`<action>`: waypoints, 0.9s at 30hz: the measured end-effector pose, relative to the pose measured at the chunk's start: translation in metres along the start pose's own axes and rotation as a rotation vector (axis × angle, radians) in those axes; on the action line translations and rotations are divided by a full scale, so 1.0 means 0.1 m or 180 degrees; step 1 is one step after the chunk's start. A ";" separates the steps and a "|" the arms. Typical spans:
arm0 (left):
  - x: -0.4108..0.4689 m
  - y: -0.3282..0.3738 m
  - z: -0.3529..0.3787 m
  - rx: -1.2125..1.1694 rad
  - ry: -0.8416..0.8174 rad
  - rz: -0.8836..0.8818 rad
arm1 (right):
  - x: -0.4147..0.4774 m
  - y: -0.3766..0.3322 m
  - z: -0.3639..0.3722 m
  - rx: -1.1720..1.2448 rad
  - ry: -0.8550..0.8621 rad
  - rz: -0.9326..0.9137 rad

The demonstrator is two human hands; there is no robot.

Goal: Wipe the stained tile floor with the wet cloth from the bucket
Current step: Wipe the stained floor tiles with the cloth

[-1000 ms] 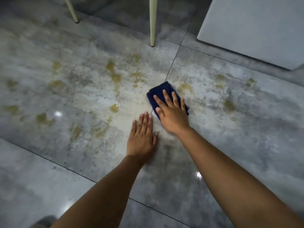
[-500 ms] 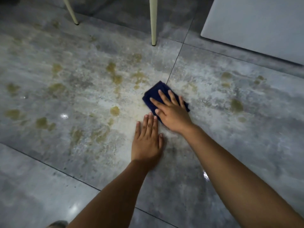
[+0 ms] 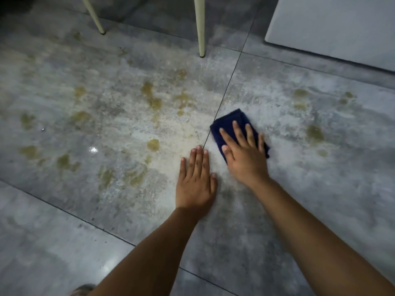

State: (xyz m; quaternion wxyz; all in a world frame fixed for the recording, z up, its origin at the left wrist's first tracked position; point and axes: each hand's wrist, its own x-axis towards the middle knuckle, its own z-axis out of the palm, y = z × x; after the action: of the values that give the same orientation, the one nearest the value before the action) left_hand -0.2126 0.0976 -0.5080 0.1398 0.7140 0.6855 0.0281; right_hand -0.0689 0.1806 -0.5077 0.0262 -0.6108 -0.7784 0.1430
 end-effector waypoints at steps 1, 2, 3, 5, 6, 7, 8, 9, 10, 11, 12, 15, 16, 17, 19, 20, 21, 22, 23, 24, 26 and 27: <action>-0.02 -0.01 0.00 -0.0004 -0.0032 -0.0012 | 0.09 0.05 -0.02 -0.0012 -0.0010 0.0016; -0.04 -0.01 0.01 -0.0009 -0.0079 -0.0016 | 0.15 0.17 -0.05 -0.0004 0.0031 0.0170; -0.06 0.00 0.01 -0.0014 -0.0124 -0.0008 | 0.16 0.34 -0.08 0.0028 0.0114 0.0437; -0.08 0.01 0.01 -0.0003 -0.0204 -0.0030 | 0.00 0.62 -0.09 0.0158 0.0233 0.1099; -0.08 0.02 0.01 0.0021 -0.0231 -0.0034 | -0.14 0.66 -0.09 0.0219 0.0270 0.1404; -0.06 0.05 0.00 0.0043 -0.0235 -0.0010 | -0.30 0.63 -0.06 0.0252 0.0297 0.1663; 0.00 0.09 -0.02 0.0048 -0.0190 0.0067 | -0.44 0.52 -0.03 0.0266 0.0331 0.1836; 0.09 0.15 -0.05 0.0039 -0.0114 0.0194 | -0.54 0.39 -0.01 0.0260 0.0367 0.1911; 0.20 0.20 -0.07 0.0052 -0.0024 0.0335 | -0.59 0.26 0.01 0.0254 0.0375 0.1898; 0.37 0.27 -0.09 0.0085 0.0070 0.0463 | -0.56 0.19 0.01 0.0223 0.0387 0.1777; 0.56 0.34 -0.10 0.0107 0.0128 0.0556 | -0.44 0.20 -0.03 0.0199 0.0343 0.1562; 1.04 0.58 -0.07 0.0076 0.0030 0.0667 | 0.04 0.66 -0.25 0.0180 0.0127 0.1489; 1.13 0.64 -0.04 0.0059 0.0015 0.0673 | 0.13 0.88 -0.33 0.0249 0.0150 0.1745; 1.18 0.68 -0.01 0.0034 0.0036 0.0647 | 0.17 1.07 -0.36 0.0323 0.0262 0.2028; 1.19 0.73 0.09 -0.0025 0.0082 0.0578 | 0.07 1.29 -0.32 0.0405 0.0541 0.2657; 1.17 0.73 0.13 -0.0015 0.0082 0.0562 | -0.02 1.27 -0.26 0.0403 0.0643 0.2926; 1.15 0.74 0.17 0.0011 0.0054 0.0556 | -0.11 1.19 -0.18 0.0402 0.0709 0.3110; 1.12 0.75 0.19 0.0050 0.0008 0.0547 | -0.18 1.07 -0.11 0.0408 0.0736 0.3177; 1.10 0.76 0.20 0.0089 -0.0040 0.0538 | -0.22 0.94 -0.05 0.0408 0.0717 0.3120; 1.09 0.77 0.19 0.0119 -0.0072 0.0528 | -0.22 0.85 -0.02 0.0379 0.0639 0.2952; 1.10 0.78 0.15 0.0170 -0.0089 0.0508 | -0.12 0.85 -0.08 0.0261 0.0412 0.2502; 1.11 0.79 0.13 0.0175 -0.0081 0.0502 | -0.06 0.96 -0.15 0.0196 0.0340 0.2339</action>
State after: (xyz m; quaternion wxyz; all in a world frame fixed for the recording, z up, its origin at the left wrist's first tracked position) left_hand -0.1263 0.2031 -0.5187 0.1262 0.7696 0.6259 0.0111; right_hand 0.0263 0.1984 -0.5169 0.0320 -0.8549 -0.5000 0.1342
